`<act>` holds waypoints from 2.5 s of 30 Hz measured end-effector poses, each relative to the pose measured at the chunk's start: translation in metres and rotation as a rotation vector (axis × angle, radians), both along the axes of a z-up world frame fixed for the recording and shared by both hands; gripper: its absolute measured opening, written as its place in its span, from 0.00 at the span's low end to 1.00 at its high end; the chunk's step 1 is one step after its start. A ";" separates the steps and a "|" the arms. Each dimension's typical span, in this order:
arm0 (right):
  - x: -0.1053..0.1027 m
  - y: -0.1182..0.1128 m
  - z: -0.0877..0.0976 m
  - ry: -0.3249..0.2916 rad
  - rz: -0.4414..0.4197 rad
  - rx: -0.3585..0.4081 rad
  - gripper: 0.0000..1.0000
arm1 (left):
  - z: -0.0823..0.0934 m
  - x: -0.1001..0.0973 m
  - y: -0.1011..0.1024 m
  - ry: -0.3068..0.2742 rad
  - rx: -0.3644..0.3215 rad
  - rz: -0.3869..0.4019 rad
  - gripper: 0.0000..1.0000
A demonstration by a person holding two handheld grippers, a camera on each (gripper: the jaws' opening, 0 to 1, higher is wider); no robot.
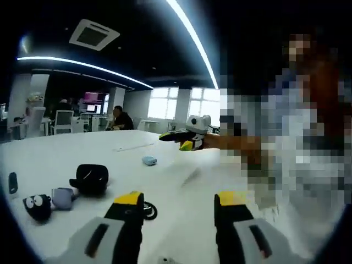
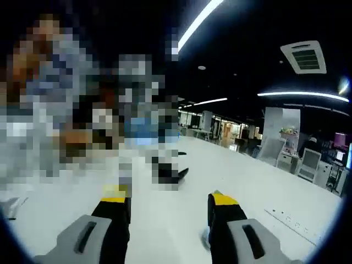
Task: Pick up the earbuds from the table and place the earbuds into the earbud case
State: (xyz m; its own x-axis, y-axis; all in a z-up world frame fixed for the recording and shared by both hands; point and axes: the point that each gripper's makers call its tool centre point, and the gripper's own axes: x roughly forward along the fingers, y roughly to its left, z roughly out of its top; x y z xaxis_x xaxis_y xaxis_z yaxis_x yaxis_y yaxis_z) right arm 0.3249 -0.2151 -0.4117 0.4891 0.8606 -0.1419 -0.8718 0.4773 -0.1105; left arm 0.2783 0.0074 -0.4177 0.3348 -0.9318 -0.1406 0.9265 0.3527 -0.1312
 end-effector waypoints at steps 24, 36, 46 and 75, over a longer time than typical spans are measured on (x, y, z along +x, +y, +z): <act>-0.136 0.048 0.025 -0.007 -0.072 0.113 0.48 | 0.013 -0.030 0.040 -0.041 0.026 0.209 0.56; -0.135 0.037 0.023 0.012 -0.094 0.112 0.47 | 0.027 -0.031 0.054 -0.053 -0.020 0.242 0.55; -0.131 0.032 0.025 0.010 -0.120 0.118 0.46 | 0.036 -0.019 0.061 -0.076 0.009 0.256 0.53; -0.119 0.011 0.012 0.030 -0.170 0.075 0.44 | 0.049 0.111 0.041 -0.187 0.442 0.108 0.36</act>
State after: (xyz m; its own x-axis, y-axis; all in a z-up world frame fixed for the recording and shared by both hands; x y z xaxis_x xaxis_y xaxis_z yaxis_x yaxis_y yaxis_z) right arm 0.2059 -0.2036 -0.3999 0.6252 0.7744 -0.0974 -0.7800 0.6242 -0.0445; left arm 0.3889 0.0488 -0.3684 0.4832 -0.7550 -0.4434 0.8751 0.4321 0.2178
